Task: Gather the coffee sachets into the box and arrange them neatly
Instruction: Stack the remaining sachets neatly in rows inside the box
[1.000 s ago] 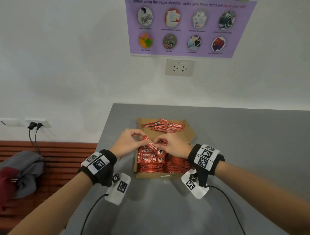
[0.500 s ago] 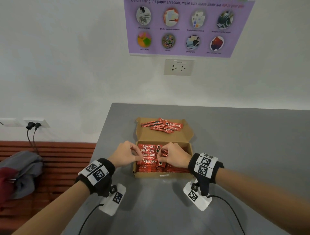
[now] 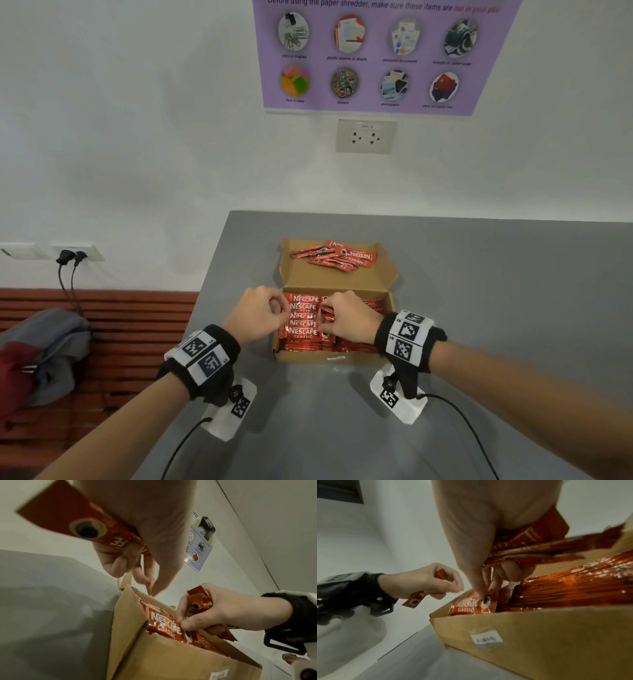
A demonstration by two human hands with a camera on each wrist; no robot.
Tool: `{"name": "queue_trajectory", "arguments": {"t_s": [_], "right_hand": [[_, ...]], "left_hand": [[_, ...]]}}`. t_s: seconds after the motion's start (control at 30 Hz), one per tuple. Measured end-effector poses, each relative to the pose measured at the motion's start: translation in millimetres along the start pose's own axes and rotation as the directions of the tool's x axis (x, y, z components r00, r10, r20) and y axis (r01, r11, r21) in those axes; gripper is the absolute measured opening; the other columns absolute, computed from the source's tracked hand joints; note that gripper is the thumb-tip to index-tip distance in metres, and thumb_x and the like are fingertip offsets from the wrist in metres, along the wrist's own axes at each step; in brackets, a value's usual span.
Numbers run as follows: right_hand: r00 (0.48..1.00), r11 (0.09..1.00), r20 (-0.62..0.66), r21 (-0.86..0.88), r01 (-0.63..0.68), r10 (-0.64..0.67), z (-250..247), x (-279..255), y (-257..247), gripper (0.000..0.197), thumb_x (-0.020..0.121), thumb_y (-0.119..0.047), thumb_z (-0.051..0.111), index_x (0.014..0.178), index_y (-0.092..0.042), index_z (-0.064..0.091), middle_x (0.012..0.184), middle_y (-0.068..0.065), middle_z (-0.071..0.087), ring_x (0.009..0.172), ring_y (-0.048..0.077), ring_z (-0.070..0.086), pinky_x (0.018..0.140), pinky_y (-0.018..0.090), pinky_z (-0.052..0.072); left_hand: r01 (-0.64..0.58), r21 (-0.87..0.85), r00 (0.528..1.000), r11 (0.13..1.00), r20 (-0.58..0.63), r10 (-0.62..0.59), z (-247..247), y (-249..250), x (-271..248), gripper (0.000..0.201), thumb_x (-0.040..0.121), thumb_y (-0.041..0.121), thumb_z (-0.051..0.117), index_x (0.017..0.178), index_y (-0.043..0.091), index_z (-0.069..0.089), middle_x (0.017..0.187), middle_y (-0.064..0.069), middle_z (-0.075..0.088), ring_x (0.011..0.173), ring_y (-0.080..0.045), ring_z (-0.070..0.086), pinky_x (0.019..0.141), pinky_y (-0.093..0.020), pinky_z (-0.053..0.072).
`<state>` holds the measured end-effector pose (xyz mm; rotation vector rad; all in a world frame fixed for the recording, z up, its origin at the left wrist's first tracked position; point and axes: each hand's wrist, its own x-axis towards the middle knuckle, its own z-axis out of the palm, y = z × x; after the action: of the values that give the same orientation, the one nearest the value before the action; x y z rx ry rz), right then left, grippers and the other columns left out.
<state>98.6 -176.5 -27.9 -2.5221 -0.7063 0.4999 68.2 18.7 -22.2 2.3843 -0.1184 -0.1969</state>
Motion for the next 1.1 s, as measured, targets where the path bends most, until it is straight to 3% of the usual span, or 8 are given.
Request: {"name": "queue_trajectory", "arguments": {"t_s": [0.17, 0.3, 0.43, 0.53, 0.67, 0.8, 0.9, 1.1], "right_hand": [[0.984, 0.991, -0.175, 0.117, 0.065, -0.044, -10.1, -3.6, -8.0, 0.019, 0.089, -0.028, 0.062, 0.094, -0.010, 0.067, 0.094, 0.003, 0.068, 0.082, 0.014, 0.062, 0.078, 0.031, 0.053], [0.966, 0.947, -0.199, 0.244, 0.210, -0.163, -11.8, -6.8, -33.2, 0.033, 0.095, -0.034, 0.050, 0.115, -0.011, 0.062, 0.097, 0.001, 0.066, 0.073, 0.000, 0.059, 0.069, 0.015, 0.046], [0.959, 0.893, -0.243, 0.384, 0.234, -0.147, -2.0, -3.1, -43.2, 0.030, 0.090, -0.034, 0.057, 0.090, -0.005, 0.063, 0.086, 0.008, 0.067, 0.076, 0.018, 0.061, 0.075, 0.039, 0.050], [0.964, 0.883, -0.241, 0.421, 0.208, -0.113, -9.3, -5.6, -39.7, 0.014, 0.089, -0.027, 0.062, 0.079, -0.017, 0.060, 0.074, -0.009, 0.062, 0.067, 0.002, 0.055, 0.069, 0.023, 0.045], [0.978, 0.953, -0.195, 0.277, 0.125, -0.072, -18.9, -8.3, -22.7, 0.013, 0.089, -0.027, 0.062, 0.089, -0.015, 0.063, 0.083, -0.005, 0.068, 0.074, 0.012, 0.065, 0.069, 0.024, 0.051], [0.986, 0.945, -0.168, 0.321, 0.070, -0.016, -23.1, -13.5, -7.9, 0.015, 0.084, -0.028, 0.067, 0.091, -0.015, 0.066, 0.088, -0.011, 0.064, 0.075, -0.003, 0.058, 0.064, 0.008, 0.045], [0.987, 0.930, -0.163, 0.362, 0.067, -0.007, -21.6, -18.2, -3.9, 0.011, 0.082, -0.024, 0.071, 0.091, -0.019, 0.069, 0.086, -0.011, 0.067, 0.079, -0.003, 0.060, 0.070, 0.007, 0.043], [1.000, 0.946, -0.023, 0.324, -0.006, 0.014, -13.4, -20.3, 3.6, 0.008, 0.077, -0.018, 0.075, 0.083, -0.017, 0.070, 0.080, -0.013, 0.066, 0.074, -0.004, 0.059, 0.078, 0.012, 0.044]], "left_hand": [[-0.082, -0.220, 0.970, 0.972, -0.243, 0.027, -2.7, 22.4, -1.9, 0.013, 0.098, 0.012, 0.044, 0.094, 0.005, 0.055, 0.065, 0.008, 0.047, 0.046, 0.003, 0.052, 0.041, -0.006, 0.037], [-0.328, -0.342, 0.892, 0.881, -0.418, 0.170, -2.6, 39.2, 5.9, 0.027, 0.101, 0.017, 0.029, 0.090, 0.012, 0.053, 0.071, 0.014, 0.049, 0.063, 0.007, 0.049, 0.062, -0.008, 0.037], [-0.360, -0.542, 0.898, 0.759, -0.421, 0.125, 7.1, 52.5, 13.7, 0.027, 0.100, 0.025, 0.030, 0.086, 0.020, 0.051, 0.077, 0.018, 0.051, 0.075, 0.005, 0.047, 0.074, -0.012, 0.037], [-0.290, -0.556, 0.923, 0.779, -0.378, 0.075, 3.7, 49.2, 14.7, 0.024, 0.101, 0.019, 0.032, 0.090, 0.018, 0.052, 0.086, 0.010, 0.052, 0.077, 0.010, 0.050, 0.076, -0.008, 0.039], [-0.146, -0.517, 0.985, 0.843, -0.160, 0.072, -10.0, 25.4, 10.5, 0.006, 0.089, 0.015, 0.059, 0.093, 0.014, 0.064, 0.080, 0.006, 0.062, 0.059, -0.004, 0.054, 0.060, -0.016, 0.045], [0.016, -0.525, 1.000, 0.851, 0.005, -0.016, -15.1, 10.4, 1.2, 0.008, 0.080, 0.011, 0.070, 0.087, 0.008, 0.069, 0.068, -0.004, 0.071, 0.059, -0.013, 0.066, 0.063, -0.024, 0.056], [0.081, -0.522, 0.996, 0.849, 0.010, -0.089, -9.2, 3.6, -3.6, 0.008, 0.078, 0.011, 0.073, 0.085, 0.010, 0.070, 0.070, -0.004, 0.073, 0.070, -0.017, 0.070, 0.066, -0.027, 0.058], [0.040, -0.341, 0.986, 0.939, 0.168, 0.019, -6.0, -2.3, -9.0, 0.013, 0.077, 0.007, 0.073, 0.078, 0.020, 0.071, 0.084, 0.008, 0.070, 0.079, -0.004, 0.067, 0.074, -0.018, 0.054]]}}
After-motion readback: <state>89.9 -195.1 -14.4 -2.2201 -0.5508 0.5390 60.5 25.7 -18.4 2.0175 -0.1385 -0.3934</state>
